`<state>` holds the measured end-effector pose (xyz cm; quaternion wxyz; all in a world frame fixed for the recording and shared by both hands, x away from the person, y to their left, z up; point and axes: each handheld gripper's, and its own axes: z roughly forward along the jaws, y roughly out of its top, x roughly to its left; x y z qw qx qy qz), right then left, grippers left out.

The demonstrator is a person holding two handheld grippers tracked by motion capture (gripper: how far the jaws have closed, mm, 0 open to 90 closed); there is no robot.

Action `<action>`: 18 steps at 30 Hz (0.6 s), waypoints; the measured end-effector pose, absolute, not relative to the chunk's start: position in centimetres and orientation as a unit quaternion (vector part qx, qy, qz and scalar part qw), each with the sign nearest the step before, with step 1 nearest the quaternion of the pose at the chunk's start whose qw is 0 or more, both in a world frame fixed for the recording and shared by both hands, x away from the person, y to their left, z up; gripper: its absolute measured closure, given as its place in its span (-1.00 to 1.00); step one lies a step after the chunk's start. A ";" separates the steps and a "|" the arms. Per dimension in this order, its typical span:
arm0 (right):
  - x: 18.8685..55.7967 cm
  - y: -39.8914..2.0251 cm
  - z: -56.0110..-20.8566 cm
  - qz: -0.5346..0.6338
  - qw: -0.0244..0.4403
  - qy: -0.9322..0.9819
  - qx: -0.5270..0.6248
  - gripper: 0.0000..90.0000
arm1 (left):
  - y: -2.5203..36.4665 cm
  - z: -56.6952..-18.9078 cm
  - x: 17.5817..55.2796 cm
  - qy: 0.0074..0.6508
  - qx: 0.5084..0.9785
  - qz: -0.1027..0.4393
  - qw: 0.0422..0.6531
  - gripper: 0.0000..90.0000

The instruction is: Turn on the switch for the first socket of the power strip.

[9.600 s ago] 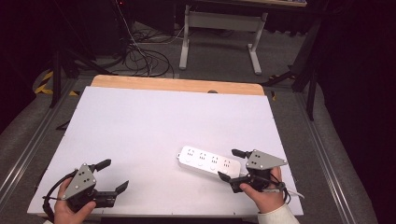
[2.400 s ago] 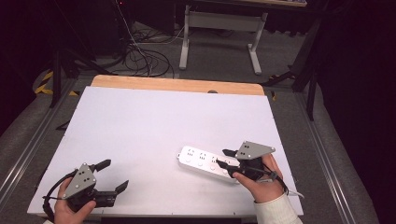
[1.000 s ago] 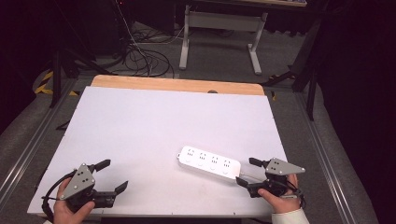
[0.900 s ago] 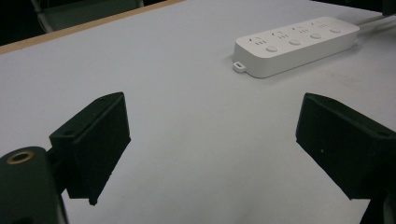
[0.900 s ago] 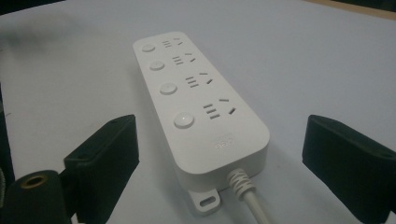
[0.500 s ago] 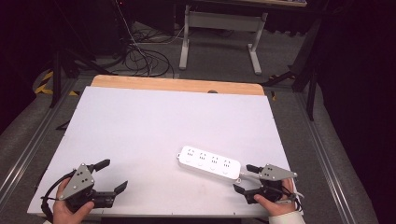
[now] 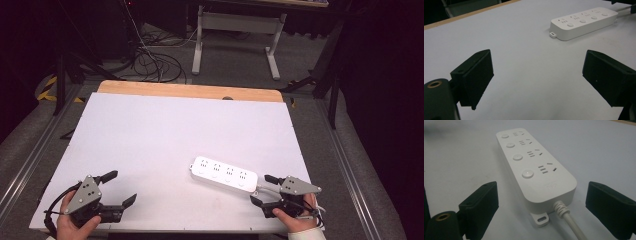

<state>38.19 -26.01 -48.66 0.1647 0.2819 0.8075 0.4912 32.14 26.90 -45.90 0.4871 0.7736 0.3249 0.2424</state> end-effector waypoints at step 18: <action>38.1 -25.8 -48.5 0.488 0.147 0.810 0.289 -0.69 | 26.9 -46.0 32.2 0.322 0.776 0.242 0.485 -0.77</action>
